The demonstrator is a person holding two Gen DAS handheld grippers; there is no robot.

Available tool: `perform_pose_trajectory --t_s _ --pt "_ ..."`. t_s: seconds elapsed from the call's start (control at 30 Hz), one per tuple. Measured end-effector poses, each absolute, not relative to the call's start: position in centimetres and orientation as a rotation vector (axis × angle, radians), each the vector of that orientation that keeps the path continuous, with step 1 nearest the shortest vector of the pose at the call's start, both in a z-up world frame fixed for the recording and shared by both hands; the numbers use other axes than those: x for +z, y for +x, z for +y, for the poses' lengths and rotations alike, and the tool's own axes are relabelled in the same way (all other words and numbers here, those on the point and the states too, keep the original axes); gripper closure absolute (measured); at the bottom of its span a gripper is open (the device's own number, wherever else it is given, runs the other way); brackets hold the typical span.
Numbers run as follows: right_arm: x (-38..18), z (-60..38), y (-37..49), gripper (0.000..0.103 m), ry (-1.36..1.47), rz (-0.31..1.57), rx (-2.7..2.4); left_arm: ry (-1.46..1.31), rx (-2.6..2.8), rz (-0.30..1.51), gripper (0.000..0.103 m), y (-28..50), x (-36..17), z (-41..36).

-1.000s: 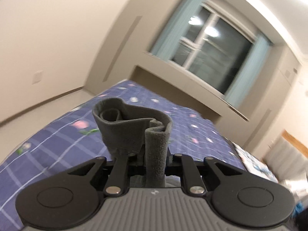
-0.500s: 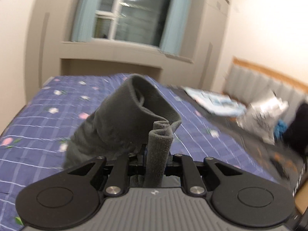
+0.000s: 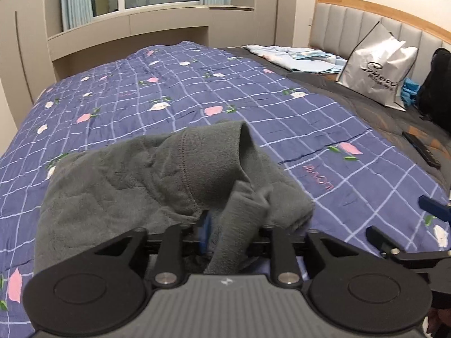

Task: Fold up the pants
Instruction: 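Lower the folded edge and open the left gripper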

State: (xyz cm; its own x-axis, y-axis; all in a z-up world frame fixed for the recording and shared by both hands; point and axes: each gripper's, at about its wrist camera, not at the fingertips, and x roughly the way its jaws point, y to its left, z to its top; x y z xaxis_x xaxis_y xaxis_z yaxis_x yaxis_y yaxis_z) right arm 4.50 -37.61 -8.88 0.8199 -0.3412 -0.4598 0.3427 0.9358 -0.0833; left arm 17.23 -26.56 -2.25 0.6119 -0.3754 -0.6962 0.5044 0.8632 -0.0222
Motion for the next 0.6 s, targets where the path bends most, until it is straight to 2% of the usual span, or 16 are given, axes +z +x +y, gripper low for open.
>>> perform_pose_trajectory --t_s 0.03,0.1,0.23,0.3,0.47,0.6 --pt "-8.9 -37.7 4.5 0.0 0.007 0.492 -0.366 0.164 -0.525 0.766 0.059 17.2 -2.1 -26.6" --pt "-8.8 -37.7 4.3 0.0 0.012 0.489 -0.368 0.114 -0.556 0.785 0.034 17.3 -1.6 -26.3" --pt "-8.4 -37.4 4.0 0.0 0.019 0.482 -0.37 0.034 -0.581 0.796 0.021 17.2 -0.4 -24.9" --pt "-8.2 -37.2 4.1 0.0 0.023 0.482 -0.357 0.016 -0.563 0.783 0.011 17.1 0.3 -24.0" --pt "-7.4 -35.8 4.6 0.0 0.042 0.473 -0.288 -0.032 -0.461 0.762 0.001 17.1 1.8 -20.6" --pt "-6.5 -34.3 5.4 0.0 0.098 0.458 -0.208 -0.07 -0.318 0.79 0.001 17.9 1.6 -16.8"
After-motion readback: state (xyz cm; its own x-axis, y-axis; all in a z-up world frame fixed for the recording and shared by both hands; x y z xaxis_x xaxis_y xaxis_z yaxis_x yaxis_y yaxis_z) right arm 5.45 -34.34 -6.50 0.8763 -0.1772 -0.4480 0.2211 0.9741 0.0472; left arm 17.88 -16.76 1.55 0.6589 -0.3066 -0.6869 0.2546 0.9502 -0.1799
